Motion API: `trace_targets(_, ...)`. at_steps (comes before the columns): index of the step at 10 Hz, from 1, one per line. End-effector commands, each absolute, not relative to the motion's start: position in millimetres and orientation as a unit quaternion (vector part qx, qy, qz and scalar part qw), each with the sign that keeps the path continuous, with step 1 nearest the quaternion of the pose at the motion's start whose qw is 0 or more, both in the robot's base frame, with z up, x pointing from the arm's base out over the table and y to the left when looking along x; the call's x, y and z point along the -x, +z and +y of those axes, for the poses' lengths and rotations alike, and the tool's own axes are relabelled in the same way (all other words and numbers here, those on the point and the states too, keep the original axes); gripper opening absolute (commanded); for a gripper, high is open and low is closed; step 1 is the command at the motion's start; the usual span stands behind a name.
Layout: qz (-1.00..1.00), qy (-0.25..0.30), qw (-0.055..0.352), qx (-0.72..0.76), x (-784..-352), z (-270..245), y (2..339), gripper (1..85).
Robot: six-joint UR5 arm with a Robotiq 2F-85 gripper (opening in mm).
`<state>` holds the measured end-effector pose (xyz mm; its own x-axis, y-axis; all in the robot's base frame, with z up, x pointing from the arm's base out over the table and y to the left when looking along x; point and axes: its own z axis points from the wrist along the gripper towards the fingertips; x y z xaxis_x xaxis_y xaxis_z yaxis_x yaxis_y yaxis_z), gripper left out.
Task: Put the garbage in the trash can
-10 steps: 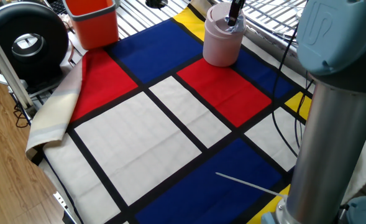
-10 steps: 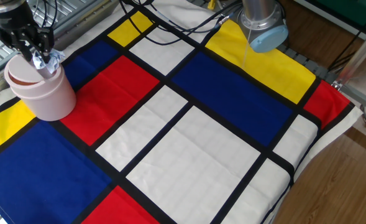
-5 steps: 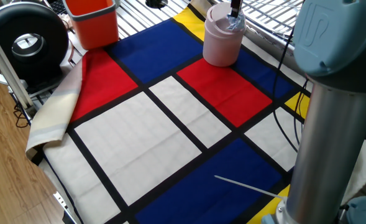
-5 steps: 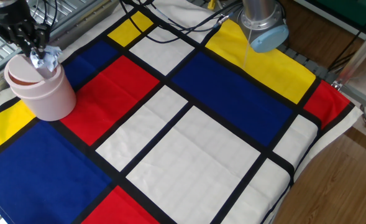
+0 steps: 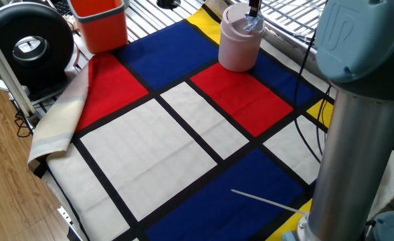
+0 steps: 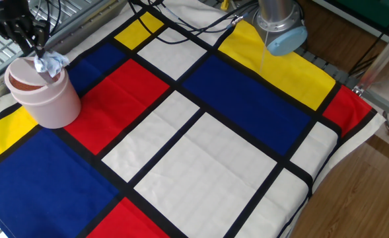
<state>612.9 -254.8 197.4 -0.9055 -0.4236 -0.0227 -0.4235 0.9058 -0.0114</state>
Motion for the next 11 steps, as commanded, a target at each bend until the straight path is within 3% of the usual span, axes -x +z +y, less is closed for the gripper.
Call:
trace_targets(1,0.975,0.0,0.016,0.22,-613.8,-252.6,199.5,37.3)
trace_targets(2,0.976,0.0,0.015,0.216,-613.2,-253.2,199.4,35.7)
trace_targets(3,0.98,0.0,0.015,0.196,-612.6,-253.5,199.4,27.0)
trace_targets(4,0.985,0.003,0.013,0.17,-610.3,-252.0,198.0,11.3)
trace_targets(5,0.988,0.008,0.014,0.153,-609.8,-249.5,196.5,1.0)
trace_targets(11,0.988,0.007,0.035,0.153,-627.7,-244.3,178.6,1.0)
